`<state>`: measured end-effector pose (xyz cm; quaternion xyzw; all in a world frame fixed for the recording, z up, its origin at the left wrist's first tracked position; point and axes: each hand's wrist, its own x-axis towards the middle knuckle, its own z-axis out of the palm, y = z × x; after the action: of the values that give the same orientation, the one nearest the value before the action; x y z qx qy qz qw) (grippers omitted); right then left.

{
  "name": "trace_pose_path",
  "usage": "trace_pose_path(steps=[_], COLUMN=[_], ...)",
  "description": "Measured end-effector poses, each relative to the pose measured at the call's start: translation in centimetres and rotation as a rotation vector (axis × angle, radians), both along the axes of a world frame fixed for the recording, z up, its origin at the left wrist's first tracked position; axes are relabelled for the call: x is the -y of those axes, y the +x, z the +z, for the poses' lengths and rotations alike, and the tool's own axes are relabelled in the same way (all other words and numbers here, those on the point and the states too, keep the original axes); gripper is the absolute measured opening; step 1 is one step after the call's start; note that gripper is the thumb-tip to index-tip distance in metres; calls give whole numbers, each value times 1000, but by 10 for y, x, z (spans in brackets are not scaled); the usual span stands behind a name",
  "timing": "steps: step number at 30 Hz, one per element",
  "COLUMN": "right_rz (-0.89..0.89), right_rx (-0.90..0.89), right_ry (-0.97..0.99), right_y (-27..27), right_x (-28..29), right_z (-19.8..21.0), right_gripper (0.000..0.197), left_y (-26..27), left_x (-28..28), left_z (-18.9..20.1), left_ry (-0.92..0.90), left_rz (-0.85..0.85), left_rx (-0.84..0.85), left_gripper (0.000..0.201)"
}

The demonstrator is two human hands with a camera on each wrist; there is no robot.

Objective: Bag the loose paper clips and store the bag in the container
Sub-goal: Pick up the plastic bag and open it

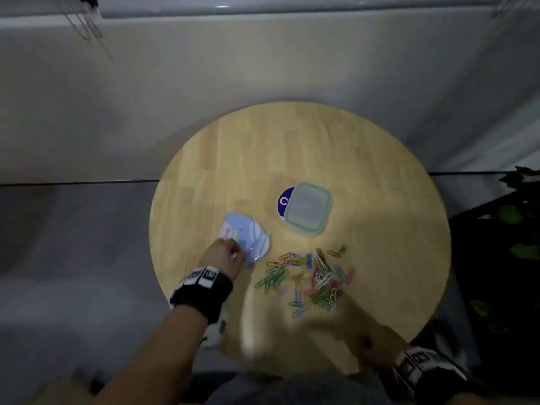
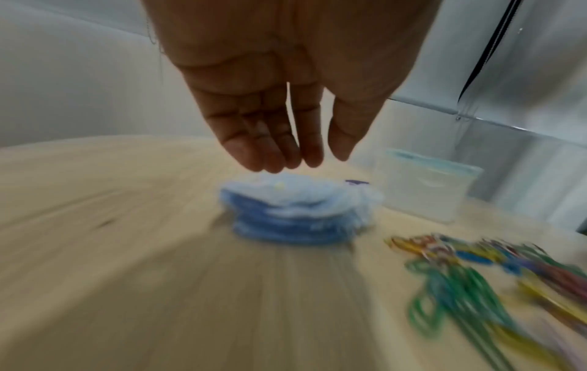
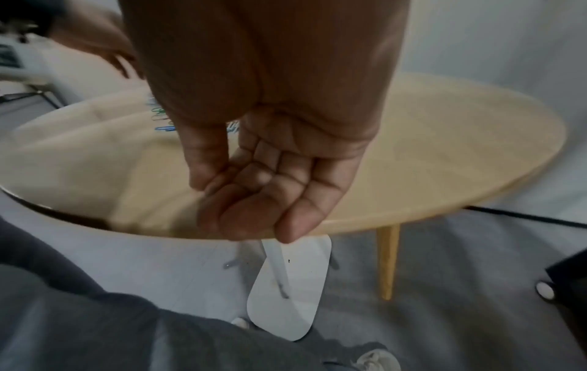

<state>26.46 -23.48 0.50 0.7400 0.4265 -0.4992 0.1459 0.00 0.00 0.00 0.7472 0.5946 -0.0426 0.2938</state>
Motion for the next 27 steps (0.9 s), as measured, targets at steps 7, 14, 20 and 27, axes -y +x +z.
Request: trace_pose_path(steps=[7,14,20,27], right_rz=[73,16,-91,-168], right_rx=[112,31,-90,-192], right_ry=[66,336,512,536], right_y=[2,7,-2,-17], right_x=[-16,-41,-69,-82], right_z=[-2,16,36,24], right_gripper=[37,16,25,33], left_y=[45,56,54,69], left_x=[-40,-51,-31,-35], left_z=[-13,-1,-7,16], left_ry=[-149,-333,-192,-189], left_rz=[-49,-112,-291,-435], left_rx=[-254,-428,-531,-546], left_gripper=[64,25,55,23])
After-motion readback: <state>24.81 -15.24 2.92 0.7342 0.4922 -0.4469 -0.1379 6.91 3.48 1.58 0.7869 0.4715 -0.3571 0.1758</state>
